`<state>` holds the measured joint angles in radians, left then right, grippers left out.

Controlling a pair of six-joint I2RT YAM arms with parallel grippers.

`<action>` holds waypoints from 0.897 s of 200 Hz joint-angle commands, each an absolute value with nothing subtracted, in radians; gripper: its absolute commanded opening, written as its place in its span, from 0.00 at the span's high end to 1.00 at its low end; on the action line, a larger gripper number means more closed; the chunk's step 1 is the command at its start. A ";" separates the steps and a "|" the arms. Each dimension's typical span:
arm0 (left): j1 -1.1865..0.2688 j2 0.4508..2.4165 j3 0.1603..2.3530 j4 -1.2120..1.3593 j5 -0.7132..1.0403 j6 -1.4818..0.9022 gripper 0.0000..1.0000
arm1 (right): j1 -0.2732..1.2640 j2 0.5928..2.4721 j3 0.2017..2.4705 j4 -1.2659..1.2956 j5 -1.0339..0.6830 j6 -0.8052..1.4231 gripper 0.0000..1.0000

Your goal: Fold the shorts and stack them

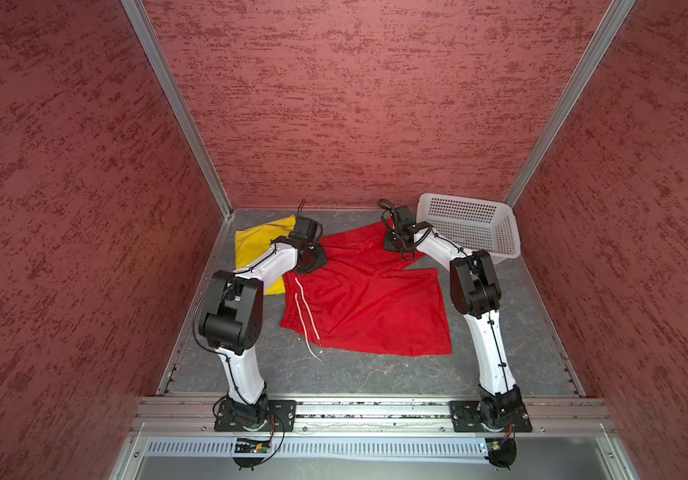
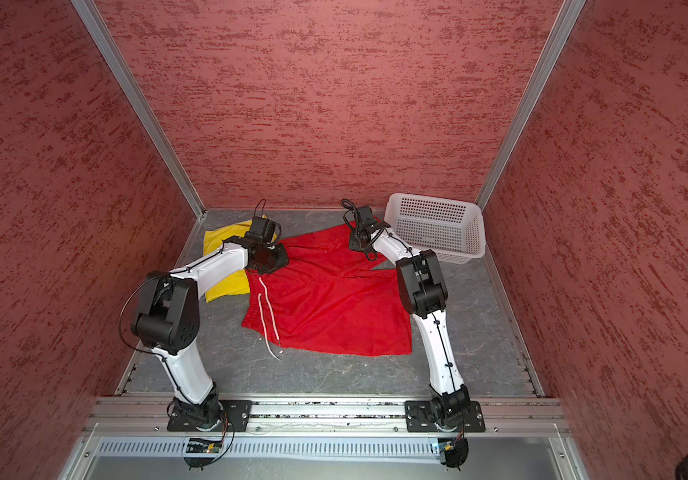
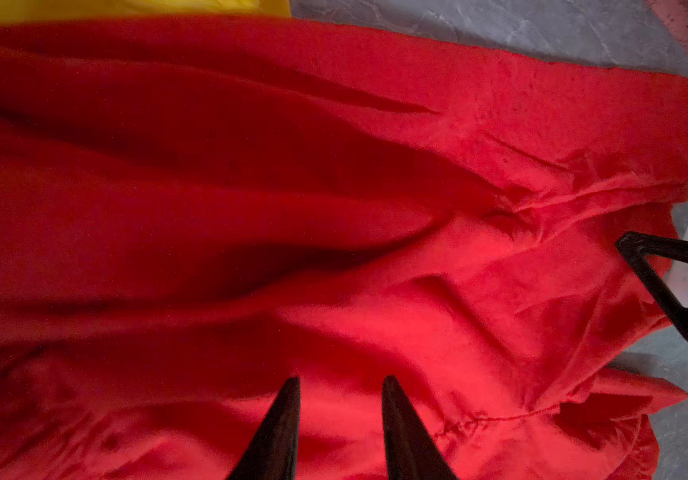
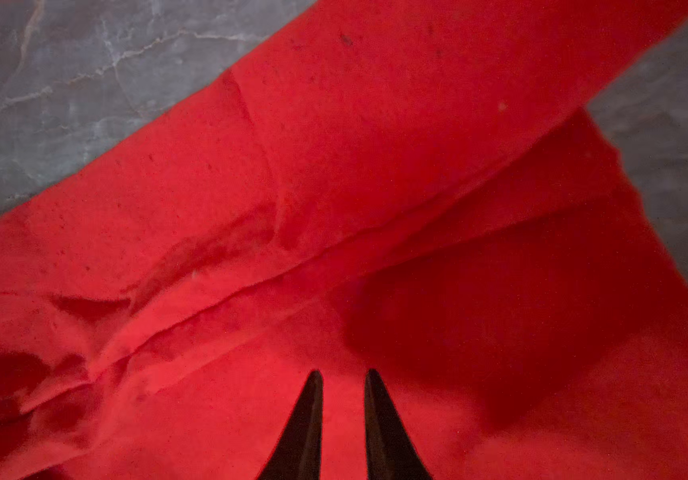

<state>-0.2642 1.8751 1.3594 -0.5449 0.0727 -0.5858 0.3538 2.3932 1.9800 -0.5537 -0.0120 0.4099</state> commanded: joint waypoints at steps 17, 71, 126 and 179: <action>-0.227 2.000 1.455 -0.516 0.050 -0.571 0.66 | 0.350 2.502 2.133 -0.595 -0.026 0.406 0.79; -0.117 2.092 1.570 -0.457 0.026 -0.549 0.65 | 0.346 2.718 2.472 -0.588 -0.054 0.415 0.74; 0.056 2.161 1.648 -0.343 0.147 -0.601 0.63 | 0.335 2.765 2.485 -0.228 -0.117 0.519 0.66; 0.126 2.178 1.671 -0.328 0.224 -0.644 0.63 | 0.342 2.583 2.254 -0.159 -0.129 0.494 0.63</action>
